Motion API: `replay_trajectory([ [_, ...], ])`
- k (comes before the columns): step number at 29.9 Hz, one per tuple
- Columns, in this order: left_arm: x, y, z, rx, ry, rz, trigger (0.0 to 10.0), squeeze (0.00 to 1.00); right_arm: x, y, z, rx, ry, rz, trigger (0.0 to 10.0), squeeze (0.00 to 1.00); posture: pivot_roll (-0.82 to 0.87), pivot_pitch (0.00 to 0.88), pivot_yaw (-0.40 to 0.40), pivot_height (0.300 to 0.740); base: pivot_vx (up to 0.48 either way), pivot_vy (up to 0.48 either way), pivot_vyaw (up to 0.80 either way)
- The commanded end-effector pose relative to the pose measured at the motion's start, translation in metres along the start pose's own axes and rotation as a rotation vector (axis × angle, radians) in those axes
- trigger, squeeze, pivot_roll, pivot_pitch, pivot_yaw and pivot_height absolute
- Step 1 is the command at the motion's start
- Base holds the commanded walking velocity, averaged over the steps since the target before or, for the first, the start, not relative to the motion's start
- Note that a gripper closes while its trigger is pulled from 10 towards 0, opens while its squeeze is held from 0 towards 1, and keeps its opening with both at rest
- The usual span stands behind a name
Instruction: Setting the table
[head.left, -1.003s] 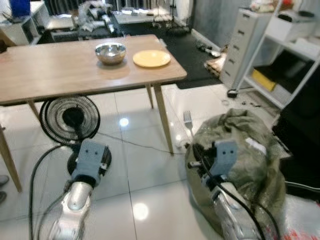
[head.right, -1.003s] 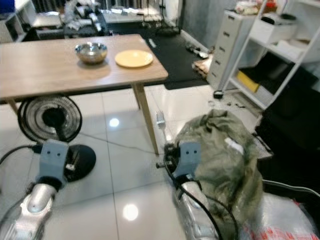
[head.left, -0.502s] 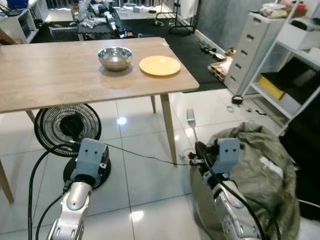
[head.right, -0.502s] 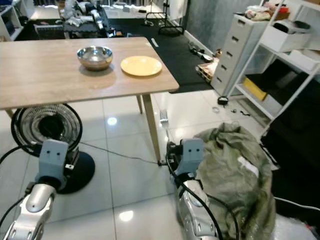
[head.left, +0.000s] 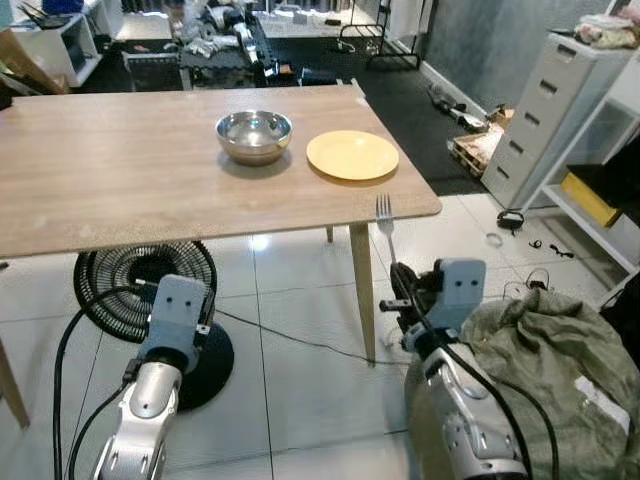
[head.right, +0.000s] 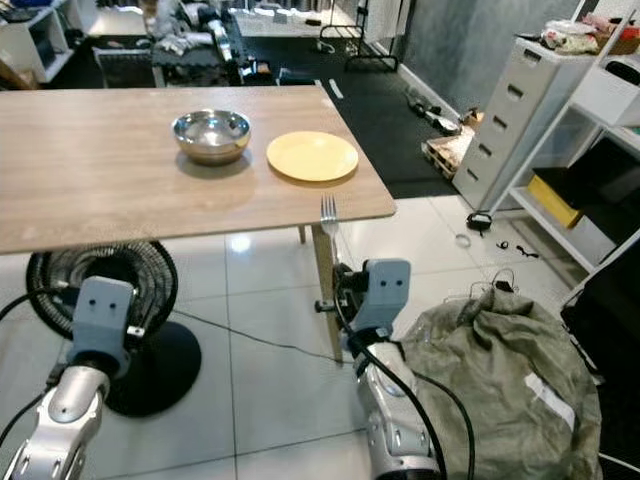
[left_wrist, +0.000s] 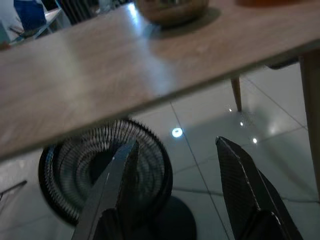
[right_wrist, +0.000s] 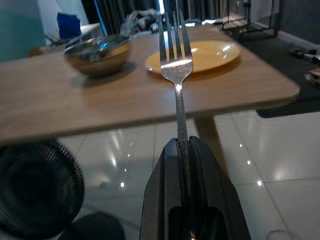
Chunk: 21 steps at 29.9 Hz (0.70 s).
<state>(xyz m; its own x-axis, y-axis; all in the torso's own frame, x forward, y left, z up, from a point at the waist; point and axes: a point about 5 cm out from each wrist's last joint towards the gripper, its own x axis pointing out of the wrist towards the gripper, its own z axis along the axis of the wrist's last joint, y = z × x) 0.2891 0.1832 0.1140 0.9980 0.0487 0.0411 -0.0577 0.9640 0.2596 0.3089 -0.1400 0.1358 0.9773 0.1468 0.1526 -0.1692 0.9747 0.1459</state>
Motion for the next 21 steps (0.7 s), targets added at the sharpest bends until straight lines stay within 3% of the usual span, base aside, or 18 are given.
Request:
replay_trajectory([
  [1,-0.0015,-0.0029,-0.0021,-0.007,0.013,-0.007,10.0,0.0,-0.0022,-0.0031,-0.0013,-0.002,0.012,-0.012,10.0,0.0,0.0,0.0,0.053,0.74,0.472,0.0,0.0],
  [21,-0.0031,-0.0037,-0.0029,0.008,0.019,-0.014,10.0,0.0,-0.0027,0.0004,-0.001,-0.003,0.016,0.002,10.0,0.0,0.0,0.0,0.056,0.74,0.462,0.0,0.0],
])
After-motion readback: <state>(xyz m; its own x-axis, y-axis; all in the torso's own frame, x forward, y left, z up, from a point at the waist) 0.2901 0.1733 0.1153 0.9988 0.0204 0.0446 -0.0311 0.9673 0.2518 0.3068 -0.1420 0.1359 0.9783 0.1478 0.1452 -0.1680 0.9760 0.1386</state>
